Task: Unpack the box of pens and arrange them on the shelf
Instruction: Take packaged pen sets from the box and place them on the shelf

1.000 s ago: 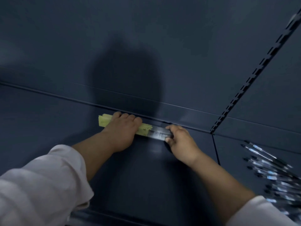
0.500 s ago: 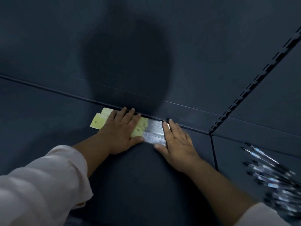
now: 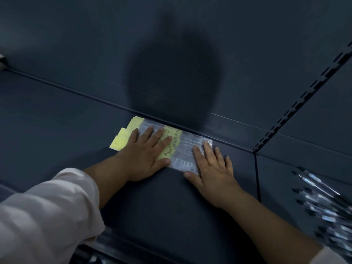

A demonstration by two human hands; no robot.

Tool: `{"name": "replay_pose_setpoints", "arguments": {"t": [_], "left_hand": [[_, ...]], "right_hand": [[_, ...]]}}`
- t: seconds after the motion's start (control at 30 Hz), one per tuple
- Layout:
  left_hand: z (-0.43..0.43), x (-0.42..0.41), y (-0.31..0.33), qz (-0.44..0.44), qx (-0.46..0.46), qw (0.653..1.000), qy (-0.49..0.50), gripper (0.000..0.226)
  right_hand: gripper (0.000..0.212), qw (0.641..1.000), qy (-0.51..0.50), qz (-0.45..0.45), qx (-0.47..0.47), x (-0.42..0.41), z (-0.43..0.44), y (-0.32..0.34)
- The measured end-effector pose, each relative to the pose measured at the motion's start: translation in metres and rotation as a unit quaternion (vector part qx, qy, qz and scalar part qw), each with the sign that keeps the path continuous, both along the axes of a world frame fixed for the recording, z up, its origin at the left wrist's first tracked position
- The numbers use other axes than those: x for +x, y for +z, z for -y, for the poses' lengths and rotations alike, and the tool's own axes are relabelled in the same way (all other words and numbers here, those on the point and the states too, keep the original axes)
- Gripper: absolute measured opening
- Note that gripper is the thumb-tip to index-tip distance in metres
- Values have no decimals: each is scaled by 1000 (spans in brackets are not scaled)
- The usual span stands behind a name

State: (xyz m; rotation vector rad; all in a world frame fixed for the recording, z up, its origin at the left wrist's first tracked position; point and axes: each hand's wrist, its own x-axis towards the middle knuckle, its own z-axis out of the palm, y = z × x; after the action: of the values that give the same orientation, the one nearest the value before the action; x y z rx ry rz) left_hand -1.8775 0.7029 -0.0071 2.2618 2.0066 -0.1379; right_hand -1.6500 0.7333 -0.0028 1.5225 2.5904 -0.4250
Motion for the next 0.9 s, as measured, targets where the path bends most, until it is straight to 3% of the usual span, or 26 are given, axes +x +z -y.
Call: {"name": "replay_pose_setpoints", "arguments": {"t": [0.2,0.47,0.7,0.9], "left_hand": [[14,-4,7,1,19,999,30,91],[80,-48,20,-1,51,991,120,94],[190,-138,32,-22,96,962,255,91],[317,-206,21,-13,82,933,351,79]], "right_hand": [[73,997,-7,-77,25,-13,3,23],[65,986,143,-56,65,-89,25,32],[62,958,278,-48,57,-200,94,44],[64,924,378,-43,48,-290,185,34]]}}
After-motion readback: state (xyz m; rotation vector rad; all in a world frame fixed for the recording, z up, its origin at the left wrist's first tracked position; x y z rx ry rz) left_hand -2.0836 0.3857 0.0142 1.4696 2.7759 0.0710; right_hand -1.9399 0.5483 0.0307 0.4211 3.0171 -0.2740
